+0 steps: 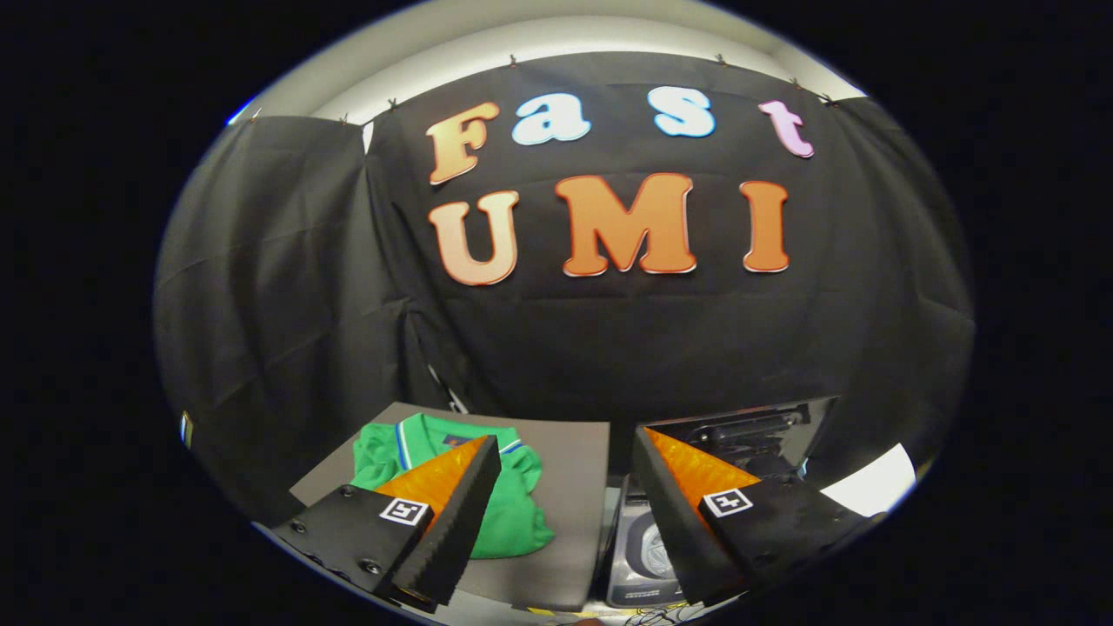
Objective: Put the clothes into the washing machine and then close the washing machine lid.
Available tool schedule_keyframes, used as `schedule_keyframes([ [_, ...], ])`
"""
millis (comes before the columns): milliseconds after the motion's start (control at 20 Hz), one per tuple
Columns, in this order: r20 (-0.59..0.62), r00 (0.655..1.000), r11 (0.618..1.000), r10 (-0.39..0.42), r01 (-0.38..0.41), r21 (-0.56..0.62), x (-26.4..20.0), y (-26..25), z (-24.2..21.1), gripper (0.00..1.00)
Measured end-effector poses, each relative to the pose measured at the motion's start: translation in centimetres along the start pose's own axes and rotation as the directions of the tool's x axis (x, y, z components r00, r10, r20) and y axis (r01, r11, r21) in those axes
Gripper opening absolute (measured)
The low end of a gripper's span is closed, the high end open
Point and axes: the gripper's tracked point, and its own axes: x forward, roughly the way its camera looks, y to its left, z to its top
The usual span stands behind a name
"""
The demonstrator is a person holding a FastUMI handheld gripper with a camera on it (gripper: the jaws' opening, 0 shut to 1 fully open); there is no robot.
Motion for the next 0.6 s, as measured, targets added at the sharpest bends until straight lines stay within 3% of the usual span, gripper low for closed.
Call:
schedule_keyframes([
  [400,-0.148,0.977,0.986,0.152,-0.161,-0.050,2.7,9.0,-6.1,0.99],
  [600,-0.214,0.962,0.978,0.171,-0.192,-0.080,3.7,11.5,-8.4,0.99],
])
